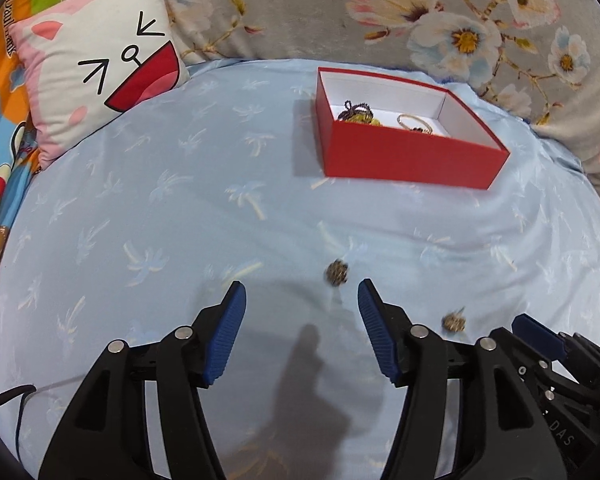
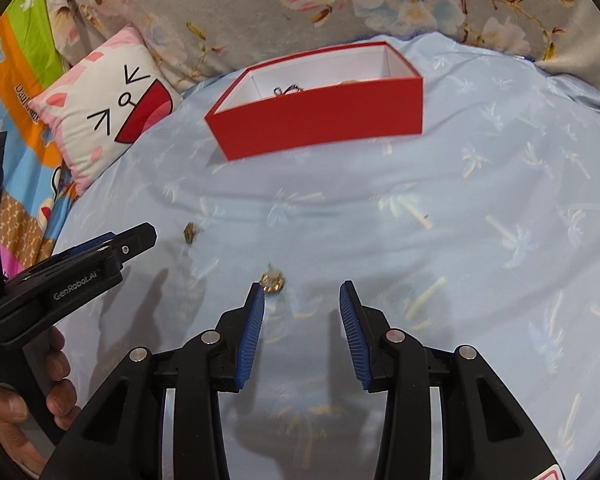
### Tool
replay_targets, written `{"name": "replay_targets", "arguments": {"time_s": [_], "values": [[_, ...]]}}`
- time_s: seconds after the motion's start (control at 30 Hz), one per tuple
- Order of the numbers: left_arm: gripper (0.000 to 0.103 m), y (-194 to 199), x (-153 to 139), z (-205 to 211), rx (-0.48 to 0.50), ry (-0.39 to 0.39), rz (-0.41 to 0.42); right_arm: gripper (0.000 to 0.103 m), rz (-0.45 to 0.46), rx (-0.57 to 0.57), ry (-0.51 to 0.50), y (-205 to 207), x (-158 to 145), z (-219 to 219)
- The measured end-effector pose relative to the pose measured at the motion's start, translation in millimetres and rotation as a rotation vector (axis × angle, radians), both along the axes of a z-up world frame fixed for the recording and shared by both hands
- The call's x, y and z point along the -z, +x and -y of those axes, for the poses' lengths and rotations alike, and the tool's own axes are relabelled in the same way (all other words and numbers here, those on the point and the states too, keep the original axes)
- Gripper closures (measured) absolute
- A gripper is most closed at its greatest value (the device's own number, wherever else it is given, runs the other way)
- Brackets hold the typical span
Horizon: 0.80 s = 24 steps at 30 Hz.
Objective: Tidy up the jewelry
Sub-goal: 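Move both grippers toward the small gold earrings on the sheet, then grasp the gold earring with the right gripper while the left grasps the gold ring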
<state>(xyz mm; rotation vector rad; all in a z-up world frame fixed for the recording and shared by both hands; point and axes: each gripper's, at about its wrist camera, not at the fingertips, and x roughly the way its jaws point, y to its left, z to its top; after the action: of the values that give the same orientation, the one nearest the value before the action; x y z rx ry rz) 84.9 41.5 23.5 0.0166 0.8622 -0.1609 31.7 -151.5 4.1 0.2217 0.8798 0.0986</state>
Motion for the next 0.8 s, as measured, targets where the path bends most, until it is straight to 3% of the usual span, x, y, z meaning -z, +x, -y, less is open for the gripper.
{"name": "replay_targets", "arguments": {"time_s": [0.63,0.8], "values": [[0.045,-7,21,-13,-0.003,-0.011,-0.051,0.063,-0.002,-0.022,-0.020,19,15,-24],[0.045,-4,23,-11,-0.002,-0.013,-0.055,0.072,0.011,-0.023,-0.069,21,16,-29]]}}
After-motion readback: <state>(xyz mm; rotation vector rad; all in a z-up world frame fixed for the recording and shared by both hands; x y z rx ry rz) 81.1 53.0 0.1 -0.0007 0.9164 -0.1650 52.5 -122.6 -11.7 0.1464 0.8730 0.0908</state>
